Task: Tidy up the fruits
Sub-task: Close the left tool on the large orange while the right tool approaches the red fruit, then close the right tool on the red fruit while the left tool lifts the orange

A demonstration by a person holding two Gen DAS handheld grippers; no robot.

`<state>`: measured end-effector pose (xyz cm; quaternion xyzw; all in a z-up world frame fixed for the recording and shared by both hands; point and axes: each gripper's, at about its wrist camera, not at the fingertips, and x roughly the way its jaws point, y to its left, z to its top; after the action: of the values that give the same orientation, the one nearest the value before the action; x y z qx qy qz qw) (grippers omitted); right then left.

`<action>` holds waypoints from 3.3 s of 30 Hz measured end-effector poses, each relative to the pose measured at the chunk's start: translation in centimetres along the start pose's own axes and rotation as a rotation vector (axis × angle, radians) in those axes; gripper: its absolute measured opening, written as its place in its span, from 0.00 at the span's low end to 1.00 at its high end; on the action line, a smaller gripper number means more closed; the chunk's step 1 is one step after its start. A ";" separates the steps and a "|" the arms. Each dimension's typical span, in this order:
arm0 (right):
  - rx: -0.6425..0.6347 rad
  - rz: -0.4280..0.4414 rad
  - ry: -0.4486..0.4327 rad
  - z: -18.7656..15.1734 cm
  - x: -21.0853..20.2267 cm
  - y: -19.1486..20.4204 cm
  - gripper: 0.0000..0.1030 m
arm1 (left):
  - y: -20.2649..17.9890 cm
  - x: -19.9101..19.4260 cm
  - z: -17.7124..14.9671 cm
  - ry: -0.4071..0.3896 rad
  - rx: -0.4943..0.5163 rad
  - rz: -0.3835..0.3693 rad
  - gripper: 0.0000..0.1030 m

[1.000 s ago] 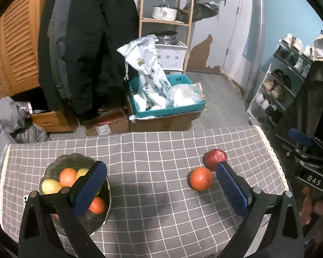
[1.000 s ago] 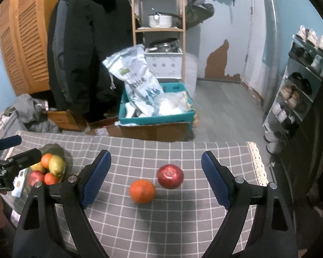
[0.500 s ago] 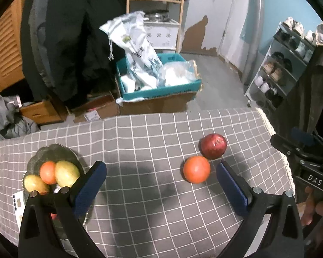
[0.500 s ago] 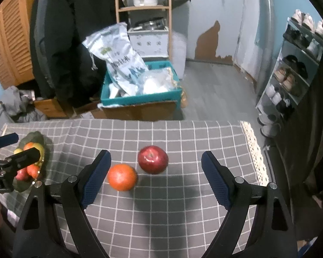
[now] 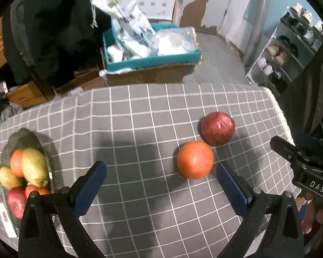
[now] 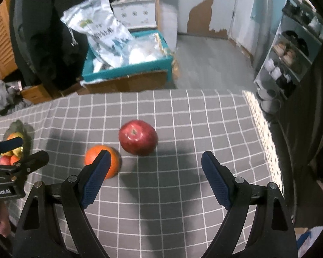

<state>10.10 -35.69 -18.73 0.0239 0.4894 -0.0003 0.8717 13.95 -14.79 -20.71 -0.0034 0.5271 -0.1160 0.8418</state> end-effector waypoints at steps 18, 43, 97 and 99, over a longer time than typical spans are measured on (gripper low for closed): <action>0.061 -0.036 0.162 -1.6 6.6 -2.0 0.83 | -1.9 6.4 -0.4 0.111 0.024 -0.007 0.99; 0.103 -0.076 0.209 -2.3 8.5 -5.0 0.83 | -4.9 11.6 -0.7 0.201 0.043 -0.047 0.79; -0.042 0.037 0.186 1.3 12.8 2.8 0.75 | 3.4 5.5 1.1 0.058 -0.069 -0.017 0.64; -0.045 0.032 0.166 1.5 11.9 2.8 0.75 | 3.3 4.9 1.1 0.049 -0.067 -0.017 0.64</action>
<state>17.66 -32.66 -27.95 0.0122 0.5594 0.0266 0.8284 17.67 -12.64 -24.99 -0.0331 0.5509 -0.1057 0.8272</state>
